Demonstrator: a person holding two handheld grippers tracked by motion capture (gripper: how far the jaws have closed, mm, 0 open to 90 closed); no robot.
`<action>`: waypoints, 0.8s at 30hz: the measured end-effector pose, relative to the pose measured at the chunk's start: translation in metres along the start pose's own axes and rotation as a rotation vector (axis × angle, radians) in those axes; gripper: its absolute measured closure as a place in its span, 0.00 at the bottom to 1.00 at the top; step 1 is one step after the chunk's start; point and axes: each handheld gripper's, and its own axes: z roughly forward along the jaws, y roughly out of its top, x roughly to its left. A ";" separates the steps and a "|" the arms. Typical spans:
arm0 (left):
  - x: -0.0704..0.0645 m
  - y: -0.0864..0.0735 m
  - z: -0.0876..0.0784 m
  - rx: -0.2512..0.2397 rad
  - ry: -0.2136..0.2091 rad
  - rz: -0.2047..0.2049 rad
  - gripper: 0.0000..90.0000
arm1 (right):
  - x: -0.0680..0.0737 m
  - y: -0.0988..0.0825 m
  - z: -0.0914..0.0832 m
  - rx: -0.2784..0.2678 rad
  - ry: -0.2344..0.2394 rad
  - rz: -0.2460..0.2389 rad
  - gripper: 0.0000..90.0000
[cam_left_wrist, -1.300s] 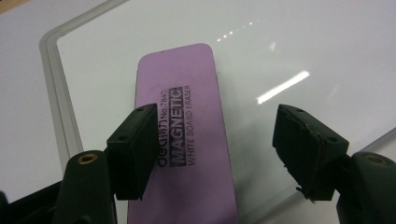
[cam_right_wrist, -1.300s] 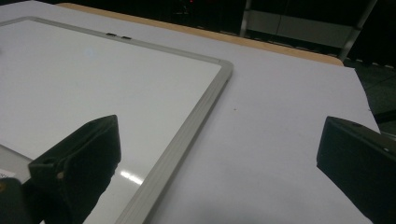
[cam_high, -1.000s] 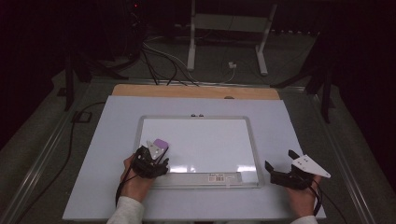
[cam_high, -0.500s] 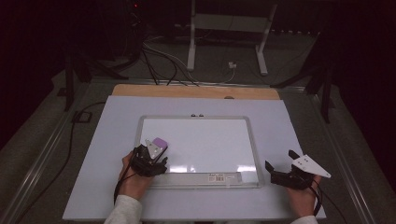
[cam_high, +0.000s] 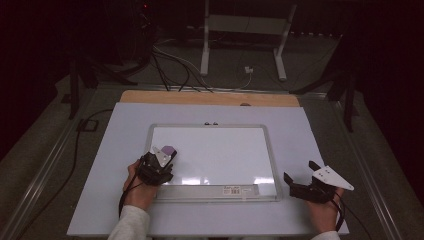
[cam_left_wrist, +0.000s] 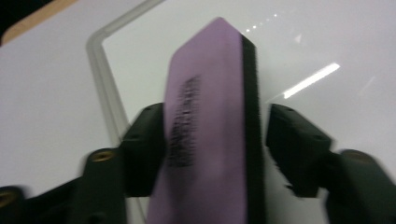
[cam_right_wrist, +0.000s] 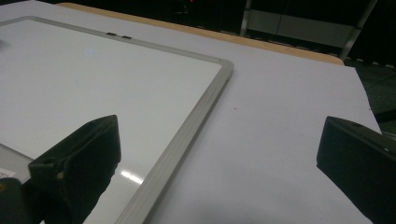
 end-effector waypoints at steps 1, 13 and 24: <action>0.001 0.000 0.000 0.000 -0.003 -0.007 0.51 | 0.000 0.000 0.000 0.002 0.000 -0.001 0.00; 0.012 0.000 0.005 0.035 -0.036 -0.067 0.48 | -0.001 0.000 -0.001 -0.001 0.000 0.002 0.00; 0.009 -0.008 -0.006 0.049 -0.040 -0.123 0.56 | -0.001 0.000 -0.001 -0.001 -0.001 0.002 0.00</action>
